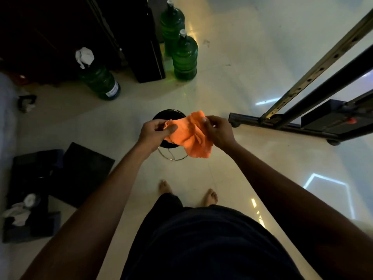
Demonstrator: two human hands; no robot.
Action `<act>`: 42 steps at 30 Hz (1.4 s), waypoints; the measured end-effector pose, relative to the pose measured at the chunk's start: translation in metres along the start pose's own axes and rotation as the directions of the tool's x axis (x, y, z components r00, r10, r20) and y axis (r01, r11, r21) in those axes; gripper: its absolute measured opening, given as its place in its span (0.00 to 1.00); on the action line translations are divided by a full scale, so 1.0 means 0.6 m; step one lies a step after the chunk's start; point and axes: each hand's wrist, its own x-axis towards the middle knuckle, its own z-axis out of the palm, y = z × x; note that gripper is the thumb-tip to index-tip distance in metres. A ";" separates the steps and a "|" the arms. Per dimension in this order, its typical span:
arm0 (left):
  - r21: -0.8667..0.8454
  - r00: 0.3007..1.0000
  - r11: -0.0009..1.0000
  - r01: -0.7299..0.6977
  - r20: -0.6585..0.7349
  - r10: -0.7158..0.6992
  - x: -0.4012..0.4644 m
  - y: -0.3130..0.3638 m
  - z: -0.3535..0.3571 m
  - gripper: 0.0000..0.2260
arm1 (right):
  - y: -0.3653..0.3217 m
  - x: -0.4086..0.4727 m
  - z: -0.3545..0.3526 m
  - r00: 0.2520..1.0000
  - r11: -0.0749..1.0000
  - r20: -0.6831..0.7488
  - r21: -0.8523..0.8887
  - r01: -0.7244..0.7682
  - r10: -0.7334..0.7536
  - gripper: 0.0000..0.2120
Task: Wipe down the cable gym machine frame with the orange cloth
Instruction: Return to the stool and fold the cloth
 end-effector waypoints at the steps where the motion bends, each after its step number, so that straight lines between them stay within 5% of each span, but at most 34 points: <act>1: -0.023 1.000 1.000 0.005 0.005 -0.005 -0.007 -0.007 -0.017 0.15 | 0.000 -0.010 0.006 1.000 0.999 0.002 0.026 -0.018 0.018 0.11; 5: -0.082 1.000 0.997 0.004 0.025 -0.002 -0.021 -0.023 -0.077 0.19 | -0.032 -0.042 0.031 0.984 0.951 0.048 0.252 -0.180 0.173 0.14; 8: -0.083 0.995 0.996 -0.016 0.093 0.024 -0.039 -0.015 -0.119 0.15 | -0.078 -0.074 0.070 0.959 0.880 0.136 0.382 -0.283 0.250 0.13; 11: -0.089 0.990 0.995 -0.044 0.133 0.055 -0.045 -0.008 -0.152 0.11 | -0.128 -0.107 0.110 0.947 0.858 0.213 0.409 -0.310 0.240 0.23; 17: -0.141 0.988 0.989 -0.050 0.135 0.069 -0.036 -0.022 -0.216 0.09 | -0.149 -0.128 0.174 0.964 0.914 0.180 0.321 -0.248 0.198 0.06; 24: -0.024 0.971 0.978 -0.207 0.113 0.209 -0.008 -0.029 -0.261 0.12 | -0.115 -0.132 0.194 0.940 0.927 0.109 0.159 -0.339 0.325 0.23; 29: 0.049 0.967 0.969 -0.244 0.088 0.239 0.010 -0.035 -0.268 0.11 | -0.105 -0.112 0.204 0.939 0.941 0.064 -0.004 -0.337 0.337 0.26; 33: 0.087 0.970 0.970 -0.225 0.117 0.215 0.011 -0.027 -0.252 0.10 | -0.122 -0.116 0.221 0.981 0.943 -0.047 -0.271 -0.194 0.189 0.29; 35: 0.060 0.967 0.973 -0.222 0.140 0.212 0.008 -0.019 -0.241 0.09 | -0.144 -0.121 0.230 0.995 0.967 -0.093 -0.247 -0.052 0.030 0.17; 37: -0.007 0.972 0.984 -0.176 0.157 0.175 0.006 -0.014 -0.231 0.09 | -0.175 -0.131 0.237 1.000 0.987 0.007 -0.161 0.023 -0.023 0.12; 42: -0.317 0.983 0.948 0.032 0.180 0.027 0.007 0.003 -0.230 0.14 | -0.210 -0.145 0.239 0.986 0.997 0.164 -0.072 -0.015 0.027 0.25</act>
